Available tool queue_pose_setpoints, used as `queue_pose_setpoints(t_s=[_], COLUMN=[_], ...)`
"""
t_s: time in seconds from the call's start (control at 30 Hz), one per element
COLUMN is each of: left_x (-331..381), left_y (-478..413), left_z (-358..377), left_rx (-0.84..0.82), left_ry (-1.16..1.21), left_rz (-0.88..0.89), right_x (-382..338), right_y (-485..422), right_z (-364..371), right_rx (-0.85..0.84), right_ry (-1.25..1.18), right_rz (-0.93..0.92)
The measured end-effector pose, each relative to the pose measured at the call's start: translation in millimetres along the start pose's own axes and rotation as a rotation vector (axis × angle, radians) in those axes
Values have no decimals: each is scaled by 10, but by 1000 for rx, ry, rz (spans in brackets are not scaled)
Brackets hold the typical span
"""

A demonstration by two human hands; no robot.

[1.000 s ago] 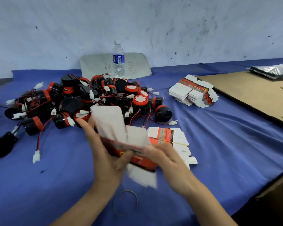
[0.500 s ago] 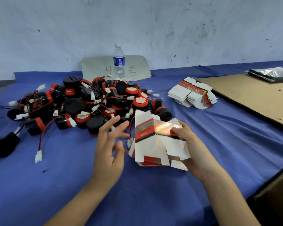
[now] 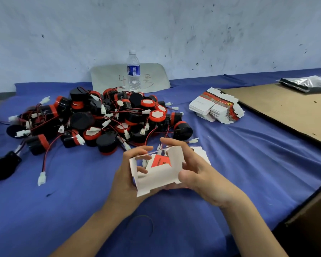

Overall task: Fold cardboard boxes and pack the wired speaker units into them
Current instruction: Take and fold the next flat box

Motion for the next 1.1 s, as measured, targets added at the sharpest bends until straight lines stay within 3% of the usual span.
queue_pose_setpoints(t_s=[0.17, 0.37, 0.53, 0.67, 0.73, 0.9, 1.03, 1.1], left_x=[-80, -36, 7, 66, 119, 87, 55, 62], left_y=[62, 34, 80, 50, 11, 68, 33, 23], left_z=[-5, 3, -21, -40, -74, -86, -86, -85], left_rx=[53, -3, 41, 97, 110, 147, 105, 86], left_ry=[-27, 32, 74, 122, 125, 257, 301, 254], left_rz=[-183, -151, -184, -198, -148, -248, -238, -173], right_x=[1, 66, 143, 155, 145, 110, 123, 136], right_y=[-30, -69, -63, -50, -25, -8, 12, 9], right_z=[7, 64, 211, 266, 275, 298, 328, 313], right_rx=[43, 348, 441, 413, 332, 241, 312, 409], right_ry=[120, 257, 252, 339, 549, 974, 1082, 1018], right_rz=[-149, -331, -444, -540, -670, -885, -985, -953])
Point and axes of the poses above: each hand's wrist, its own y-axis away from the middle knuckle, its own z-axis out of the palm, x = y × z, the point moved 3 cm from there along -y, towards the middle knuckle, and after that the axes turned 10 degrees about -y, right-handed, at the moved point
